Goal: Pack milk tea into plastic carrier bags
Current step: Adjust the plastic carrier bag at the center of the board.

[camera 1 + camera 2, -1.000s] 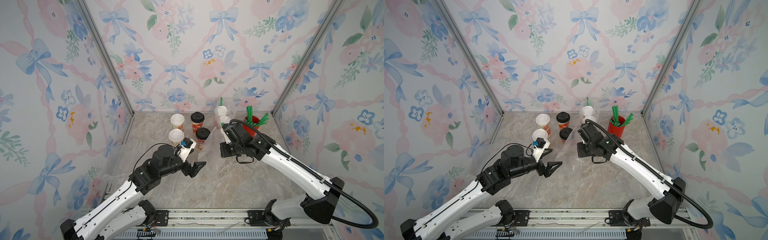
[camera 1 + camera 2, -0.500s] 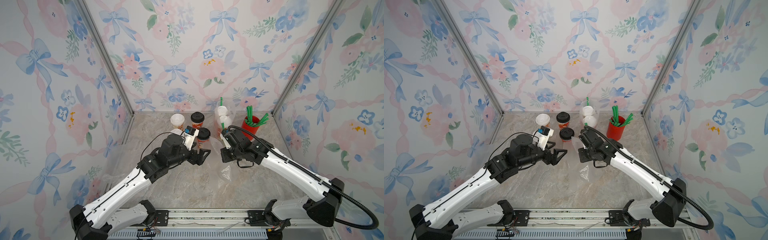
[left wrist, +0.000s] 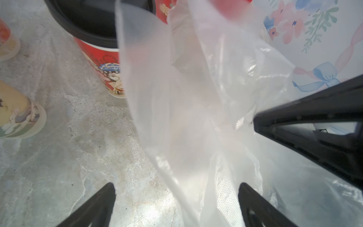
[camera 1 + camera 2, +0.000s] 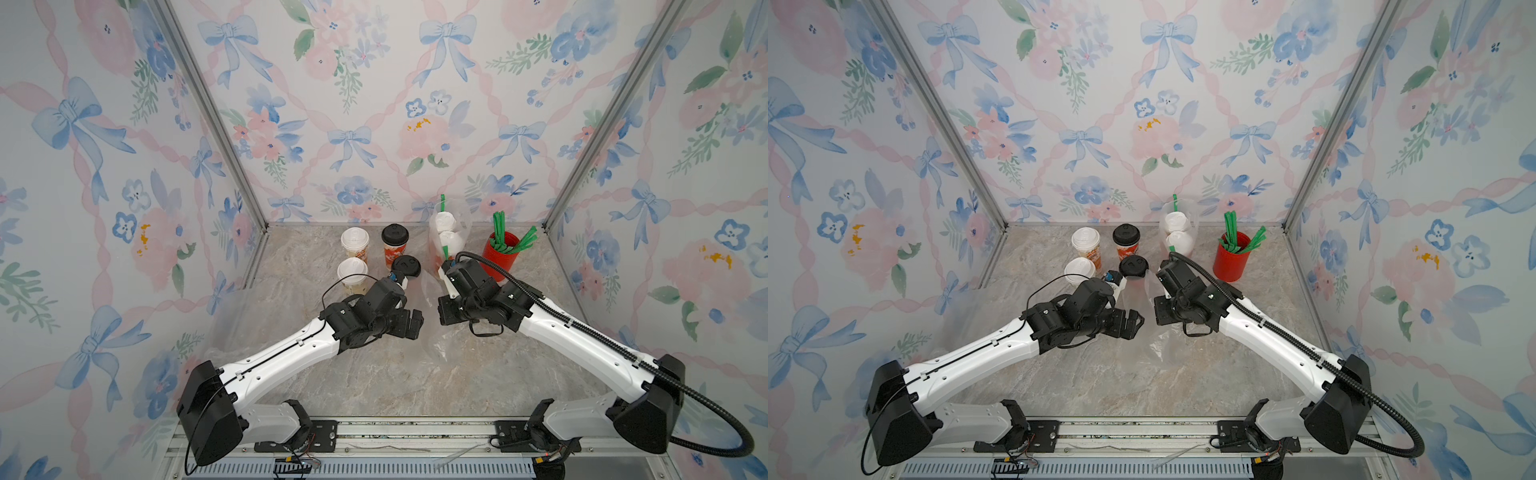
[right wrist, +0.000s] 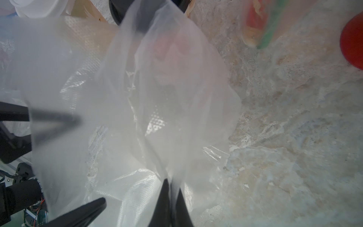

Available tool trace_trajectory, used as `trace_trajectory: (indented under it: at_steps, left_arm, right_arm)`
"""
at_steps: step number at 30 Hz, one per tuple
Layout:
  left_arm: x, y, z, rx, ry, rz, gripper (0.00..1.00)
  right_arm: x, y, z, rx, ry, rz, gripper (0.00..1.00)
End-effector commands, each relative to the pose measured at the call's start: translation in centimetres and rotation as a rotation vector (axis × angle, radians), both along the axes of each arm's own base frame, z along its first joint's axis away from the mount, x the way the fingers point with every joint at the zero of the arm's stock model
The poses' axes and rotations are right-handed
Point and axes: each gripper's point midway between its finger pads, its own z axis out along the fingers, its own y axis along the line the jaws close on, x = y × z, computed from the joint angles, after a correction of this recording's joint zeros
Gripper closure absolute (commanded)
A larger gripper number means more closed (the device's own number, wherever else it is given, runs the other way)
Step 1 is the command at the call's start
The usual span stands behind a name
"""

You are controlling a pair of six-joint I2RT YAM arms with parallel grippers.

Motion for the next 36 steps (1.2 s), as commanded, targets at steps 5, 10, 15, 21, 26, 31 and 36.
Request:
trace_trajectory:
  at_steps: [5, 10, 15, 21, 26, 31, 36]
  left_arm:
    - [-0.8, -2.6, -2.1, -0.172, 0.095, -0.069, 0.13]
    - [-1.5, -4.1, -2.6, -0.258, 0.132, -0.136, 0.33]
    - [-1.1, -3.2, -3.1, -0.246, 0.130, -0.109, 0.68]
    - [-0.8, -2.7, -0.4, -0.293, 0.072, -0.108, 0.91]
    - [-0.9, -3.0, 2.3, -0.345, 0.033, -0.122, 0.98]
    - [-1.5, -4.2, 4.6, -0.387, 0.014, -0.182, 0.99]
    - [-1.5, -4.7, 4.1, -0.369, 0.023, -0.181, 1.00]
  right_arm:
    - [-0.4, 0.5, 0.5, 0.063, -0.014, -0.002, 0.94]
    - [-0.5, 0.9, 0.3, 0.098, -0.005, -0.007, 0.92]
    - [-0.6, 0.1, 0.4, 0.078, -0.003, -0.036, 0.86]
    - [-1.1, -1.3, 1.5, 0.045, 0.029, -0.090, 0.48]
    - [-2.3, -1.0, 4.3, 0.041, 0.033, -0.054, 0.34]
    - [-3.1, -0.1, 6.1, 0.020, 0.034, -0.016, 0.24]
    - [-3.1, -0.4, 4.5, -0.069, 0.080, -0.024, 0.16]
